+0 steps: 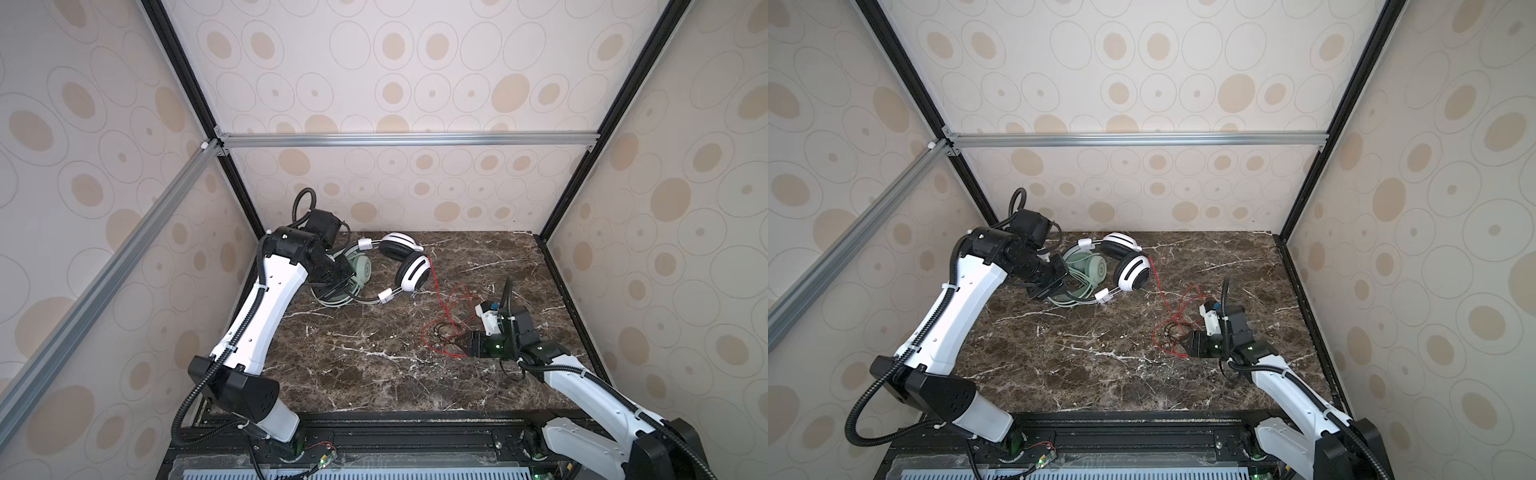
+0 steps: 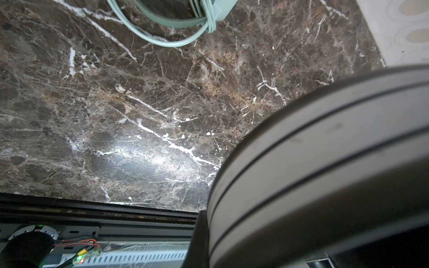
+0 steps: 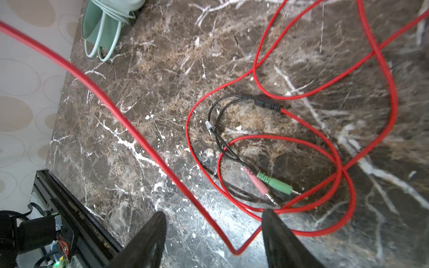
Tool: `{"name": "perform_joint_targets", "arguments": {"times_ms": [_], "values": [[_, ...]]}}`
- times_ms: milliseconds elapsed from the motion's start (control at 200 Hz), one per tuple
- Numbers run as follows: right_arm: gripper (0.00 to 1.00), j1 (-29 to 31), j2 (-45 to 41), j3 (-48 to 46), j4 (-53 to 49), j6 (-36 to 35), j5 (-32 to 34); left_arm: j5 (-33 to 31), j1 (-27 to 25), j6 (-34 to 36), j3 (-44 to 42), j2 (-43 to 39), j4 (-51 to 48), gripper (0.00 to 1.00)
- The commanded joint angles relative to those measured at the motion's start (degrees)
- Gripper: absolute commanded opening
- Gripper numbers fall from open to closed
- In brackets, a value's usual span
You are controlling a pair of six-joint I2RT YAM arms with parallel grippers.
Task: Wrap the headphones
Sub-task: 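Grasp the red cable with the right gripper and lift it up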
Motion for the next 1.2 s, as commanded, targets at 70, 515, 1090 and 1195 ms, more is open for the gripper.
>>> {"name": "perform_joint_targets", "arguments": {"times_ms": [70,515,1090,1195], "values": [[0.62,-0.2,1.0,-2.5,3.1,0.0,-2.1,4.2,1.7,-1.0,7.9,-0.9,0.9,0.0],[0.53,-0.1,1.7,0.4,6.1,-1.0,-0.4,5.5,2.7,-2.1,10.1,-1.1,0.9,0.0],[0.37,0.1,5.2,3.5,10.1,0.2,-3.6,5.7,2.6,-1.8,9.3,-1.8,0.9,0.0],[0.34,1.7,7.2,4.7,10.0,-0.4,-4.1,5.7,2.6,-1.7,9.3,-1.8,0.9,0.0]]}}
